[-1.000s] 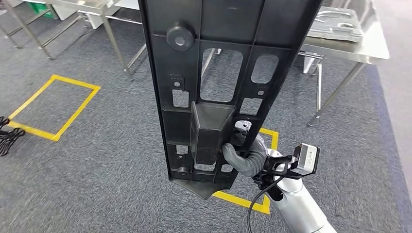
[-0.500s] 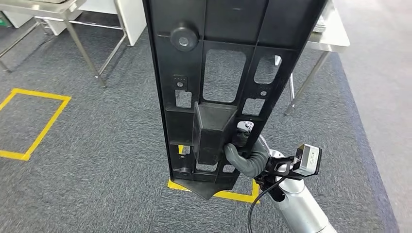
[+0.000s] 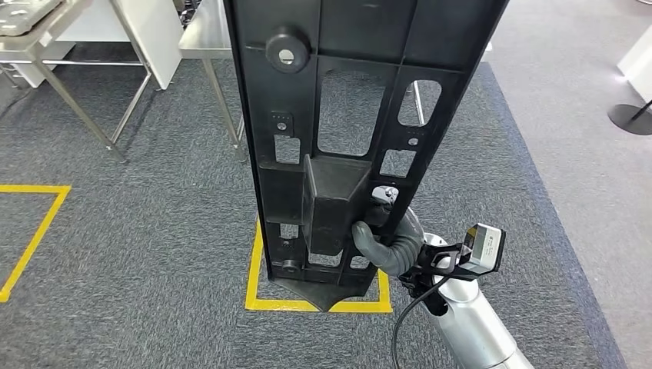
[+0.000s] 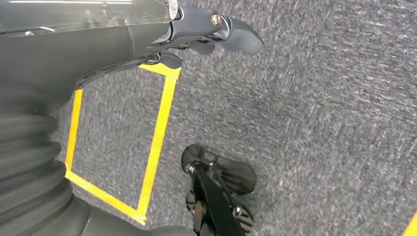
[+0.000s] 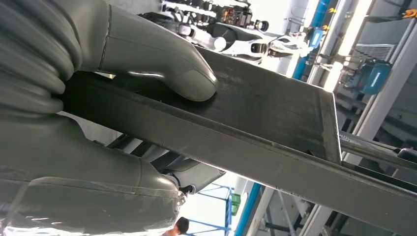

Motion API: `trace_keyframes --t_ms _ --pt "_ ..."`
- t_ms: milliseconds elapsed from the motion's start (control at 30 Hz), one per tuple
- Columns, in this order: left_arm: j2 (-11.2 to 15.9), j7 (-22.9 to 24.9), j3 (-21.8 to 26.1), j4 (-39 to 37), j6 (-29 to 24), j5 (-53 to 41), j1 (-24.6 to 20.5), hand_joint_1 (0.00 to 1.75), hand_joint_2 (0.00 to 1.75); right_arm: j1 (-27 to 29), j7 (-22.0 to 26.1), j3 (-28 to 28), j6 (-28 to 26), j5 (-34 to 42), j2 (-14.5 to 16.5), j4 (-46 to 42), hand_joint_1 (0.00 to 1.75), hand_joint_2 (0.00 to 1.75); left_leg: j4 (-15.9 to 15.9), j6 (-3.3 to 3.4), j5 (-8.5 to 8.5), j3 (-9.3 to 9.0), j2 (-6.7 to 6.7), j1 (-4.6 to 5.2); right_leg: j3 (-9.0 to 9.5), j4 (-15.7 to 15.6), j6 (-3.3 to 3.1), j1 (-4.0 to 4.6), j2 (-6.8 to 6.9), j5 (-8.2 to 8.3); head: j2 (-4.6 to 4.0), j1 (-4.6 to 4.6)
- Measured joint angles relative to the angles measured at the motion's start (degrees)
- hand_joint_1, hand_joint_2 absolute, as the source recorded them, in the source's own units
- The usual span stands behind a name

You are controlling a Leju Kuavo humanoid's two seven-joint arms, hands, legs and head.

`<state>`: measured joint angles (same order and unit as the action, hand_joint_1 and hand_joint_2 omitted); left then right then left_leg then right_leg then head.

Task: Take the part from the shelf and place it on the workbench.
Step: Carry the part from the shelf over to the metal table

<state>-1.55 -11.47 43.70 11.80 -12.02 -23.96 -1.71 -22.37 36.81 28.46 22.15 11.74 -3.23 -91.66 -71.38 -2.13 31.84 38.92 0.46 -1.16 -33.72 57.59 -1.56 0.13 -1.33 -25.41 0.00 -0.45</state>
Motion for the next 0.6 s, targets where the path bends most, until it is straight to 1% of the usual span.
trace_keyframes --t_ms 33,67,100,133,167,233,267,300,333,367,400,433,467,500,533,567,600 --pt "0.0 -0.1 0.1 0.0 0.0 0.0 0.0 0.0 1.75 0.0 0.0 0.0 -0.1 -0.1 0.0 0.0 1.75 1.75 4.1 0.33 -2.48 -1.68 -0.13 0.03 0.21 0.0 0.04 0.08 -0.28 -0.15 -0.01 -0.01" --pt "0.1 -0.2 0.3 0.0 0.0 0.0 0.0 0.0 1.75 0.0 0.1 0.0 -0.3 -0.1 0.1 0.0 1.75 1.75 8.0 0.73 -4.31 -3.48 -0.39 0.13 0.36 0.1 0.17 0.2 -0.52 -0.27 -0.01 0.02" --pt "0.1 -0.3 0.4 0.0 0.0 0.0 -0.1 0.0 1.75 0.0 0.1 0.0 -0.5 -0.2 0.2 0.0 1.75 1.75 11.0 1.07 -5.4 -4.8 -0.6 0.26 0.38 0.2 0.38 0.26 -0.7 -0.35 -0.01 0.03" --pt "0.2 -0.4 0.5 0.0 0.0 0.0 -0.1 0.0 1.75 0.0 0.2 0.0 -0.6 -0.2 0.2 0.0 1.75 1.75 12.7 1.35 -5.79 -5.51 -0.79 0.45 0.31 0.2 0.65 0.25 -0.83 -0.39 -0.01 0.04" --pt "0.3 -0.4 0.5 0.0 0.1 -0.1 -0.1 0.0 1.75 0.0 0.2 0.0 -0.7 -0.4 0.2 0.0 1.75 1.75 13.1 1.57 -5.62 -5.68 -0.87 0.63 0.21 0.2 0.97 0.2 -0.92 -0.35 0.0 0.05" --pt "0.3 -0.5 0.6 0.0 0.2 -0.2 -0.2 0.0 1.75 0.1 0.3 0.0 -0.7 -0.6 0.3 0.0 1.75 1.75 13.8 2.07 -5.84 -5.84 -0.71 0.51 0.21 0.3 1.64 0.17 -0.89 -0.53 -0.01 0.05" --pt "0.3 -0.5 0.6 0.0 0.3 -0.3 -0.2 0.0 1.75 0.0 0.4 0.0 -0.7 -0.7 0.3 -0.1 1.75 1.75 14.1 2.4 -5.98 -6.02 -0.6 0.35 -0.03 1.0 1.96 0.17 -0.64 -1.09 -0.01 0.16" --pt "0.3 -0.5 0.6 0.0 0.3 -0.3 -0.3 0.0 1.75 0.0 0.4 -0.1 -0.8 -0.8 0.3 -0.1 1.75 1.75 14.4 2.68 -6.12 -6.19 -0.48 0.17 -0.8 2.8 2.28 0.14 -0.3 -2.24 -0.01 0.28" --pt "0.3 -0.5 0.6 0.0 0.4 -0.4 -0.3 0.0 1.75 0.0 0.5 -0.1 -0.8 -0.9 0.3 -0.2 1.75 1.75 14.5 2.87 -6.17 -6.29 -0.35 0.13 -2.19 5.8 2.56 -0.04 0.08 -3.84 -0.01 0.4" --pt "0.3 -0.5 0.6 0.0 0.4 -0.4 -0.3 0.0 1.75 0.0 0.5 -0.1 -0.8 -1.0 0.3 -0.2 1.75 1.75 14.6 3.0 -6.16 -6.27 -0.25 0.13 -4.11 9.6 2.84 -0.21 0.36 -5.65 0.0 0.51" --pt "0.3 -0.5 0.6 0.0 0.5 -0.5 -0.3 0.0 1.75 0.1 0.6 -0.1 -0.9 -1.1 0.3 -0.2 1.75 1.75 14.5 3.04 -6.14 -6.22 -0.16 0.14 -6.04 13.4 3.08 -0.41 0.51 -7.1 0.0 0.51" --pt "0.3 -0.5 0.6 0.0 0.6 -0.6 -0.3 0.0 1.75 0.2 0.6 -0.1 -0.9 -1.1 0.2 -0.2 1.75 1.75 14.5 3.05 -6.11 -6.2 -0.07 0.14 -7.35 15.8 3.29 -0.6 0.59 -7.65 0.0 0.52" --pt "0.3 -0.5 0.6 0.0 0.7 -0.6 -0.2 0.0 1.75 0.3 0.6 -0.1 -1.0 -1.2 0.2 -0.2 1.75 1.75 14.5 3.01 -6.08 -6.2 0.0 0.14 -7.6 16.1 3.45 -0.79 0.69 -7.07 0.0 0.52" --pt "0.3 -0.5 0.6 0.0 0.8 -0.7 -0.2 0.0 1.75 0.4 0.6 -0.1 -1.1 -1.2 0.2 -0.2 1.75 1.75 14.4 2.92 -6.02 -6.26 0.03 0.13 -6.66 14.1 3.53 -0.94 0.83 -5.5 0.0 0.53" --pt "0.3 -0.5 0.6 0.0 0.9 -0.7 -0.3 0.0 1.75 0.4 0.6 -0.1 -1.2 -1.2 0.2 -0.2 1.75 1.75 14.4 2.76 -5.92 -6.35 0.05 0.12 -4.71 10.2 3.5 -1.06 1.09 -3.36 0.0 0.54" --pt "0.3 -0.5 0.6 0.0 0.9 -0.7 -0.3 0.0 1.75 0.3 0.6 -0.1 -1.3 -1.3 0.3 -0.2 1.75 1.75 14.2 2.53 -5.77 -6.44 0.05 0.19 -2.58 6.0 3.37 -1.04 1.44 -1.73 -0.01 0.54" --pt "0.3 -0.5 0.6 0.0 1.0 -0.8 -0.3 0.0 1.75 0.3 0.6 -0.1 -1.4 -1.3 0.3 -0.3 1.75 1.75 14.1 2.24 -5.62 -6.48 0.06 0.29 -0.97 2.7 3.1 -0.93 1.69 -0.69 -0.01 0.52"
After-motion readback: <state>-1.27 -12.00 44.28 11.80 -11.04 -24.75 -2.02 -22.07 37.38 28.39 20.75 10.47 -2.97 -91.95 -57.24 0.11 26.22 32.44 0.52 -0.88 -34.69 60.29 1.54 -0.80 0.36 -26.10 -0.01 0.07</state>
